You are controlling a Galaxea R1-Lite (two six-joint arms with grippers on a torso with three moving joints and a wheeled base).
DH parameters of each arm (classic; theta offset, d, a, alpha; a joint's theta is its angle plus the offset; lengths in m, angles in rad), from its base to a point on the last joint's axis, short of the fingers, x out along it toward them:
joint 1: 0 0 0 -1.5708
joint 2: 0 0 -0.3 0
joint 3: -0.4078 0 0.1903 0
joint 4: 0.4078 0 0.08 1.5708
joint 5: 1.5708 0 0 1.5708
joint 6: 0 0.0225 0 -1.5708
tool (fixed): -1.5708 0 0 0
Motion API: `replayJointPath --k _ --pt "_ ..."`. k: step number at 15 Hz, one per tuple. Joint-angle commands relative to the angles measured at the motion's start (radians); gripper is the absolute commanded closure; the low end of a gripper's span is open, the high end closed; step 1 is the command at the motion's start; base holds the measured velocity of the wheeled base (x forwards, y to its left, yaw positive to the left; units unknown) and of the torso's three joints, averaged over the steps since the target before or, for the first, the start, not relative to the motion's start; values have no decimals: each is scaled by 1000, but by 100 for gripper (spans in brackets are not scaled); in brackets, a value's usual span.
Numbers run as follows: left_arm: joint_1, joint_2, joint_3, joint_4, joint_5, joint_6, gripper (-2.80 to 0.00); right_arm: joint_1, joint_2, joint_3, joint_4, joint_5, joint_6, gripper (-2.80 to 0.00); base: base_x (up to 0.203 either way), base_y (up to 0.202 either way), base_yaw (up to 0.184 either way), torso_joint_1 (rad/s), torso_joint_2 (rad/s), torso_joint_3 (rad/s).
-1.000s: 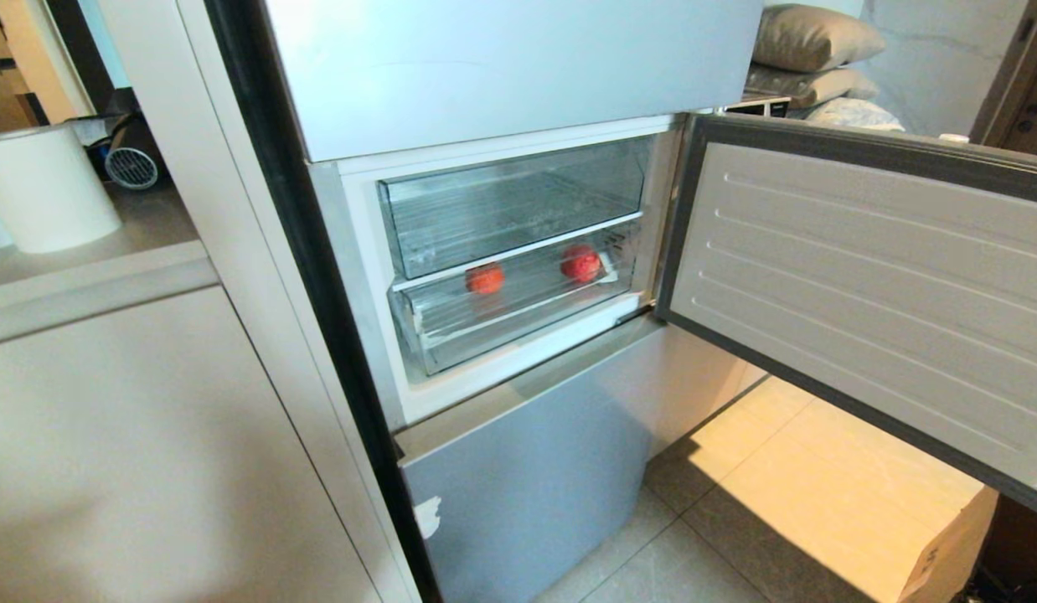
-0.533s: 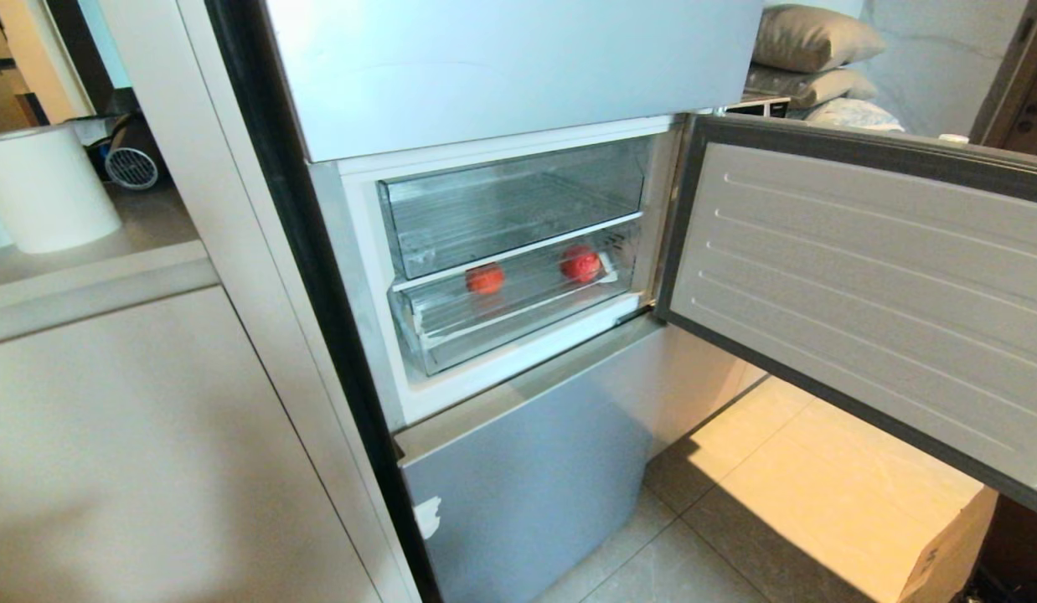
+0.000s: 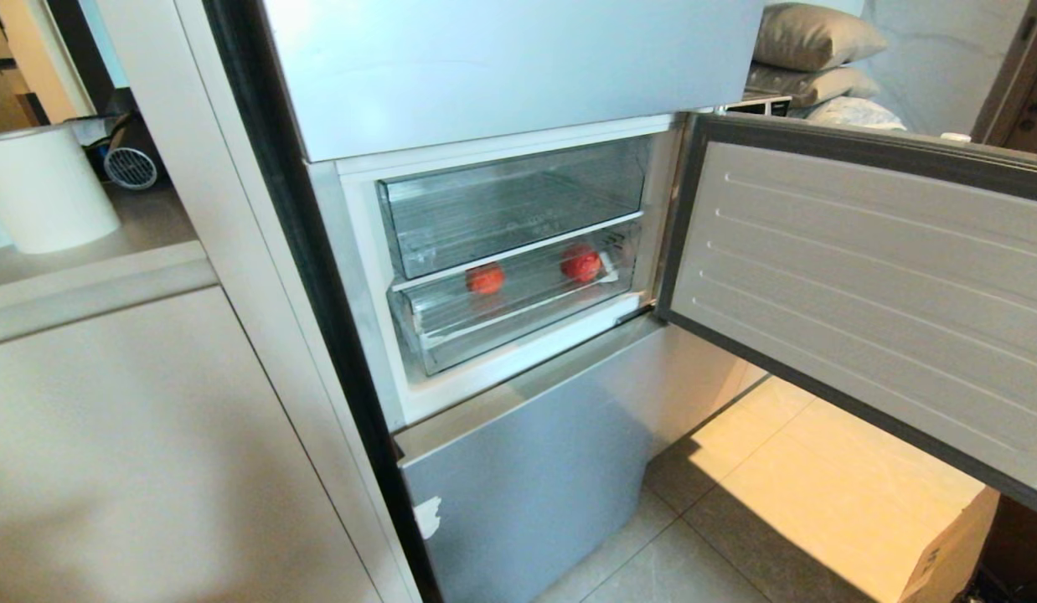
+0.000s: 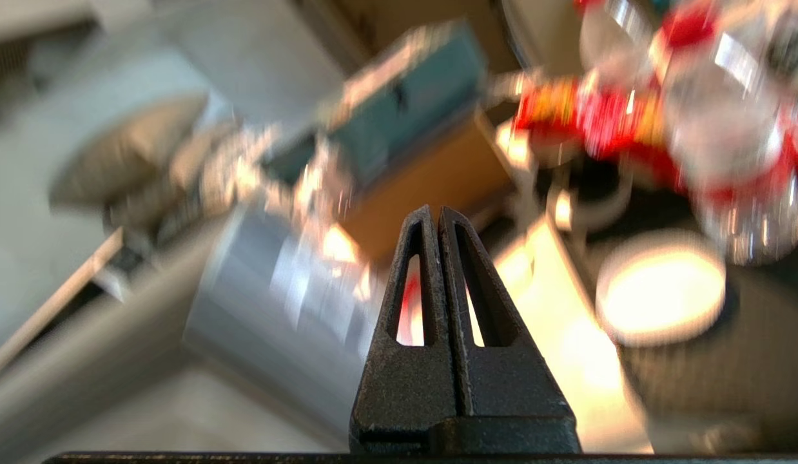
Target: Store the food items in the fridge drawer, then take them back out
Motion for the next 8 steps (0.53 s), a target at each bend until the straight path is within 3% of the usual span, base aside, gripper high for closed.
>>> replayJointPath --k 1,3,8 --pt "2 0 0 0 0 0 0 -96 138 -79 -28 65 50 0 0 0 0 0 0 0" --pt "1 0 2 0 0 0 0 -132 216 -127 -26 153 90 0 0 0 0 0 0 0" --pt "1 0 0 0 0 0 0 -156 372 -267 50 471 327 0 0 0 0 0 0 0"
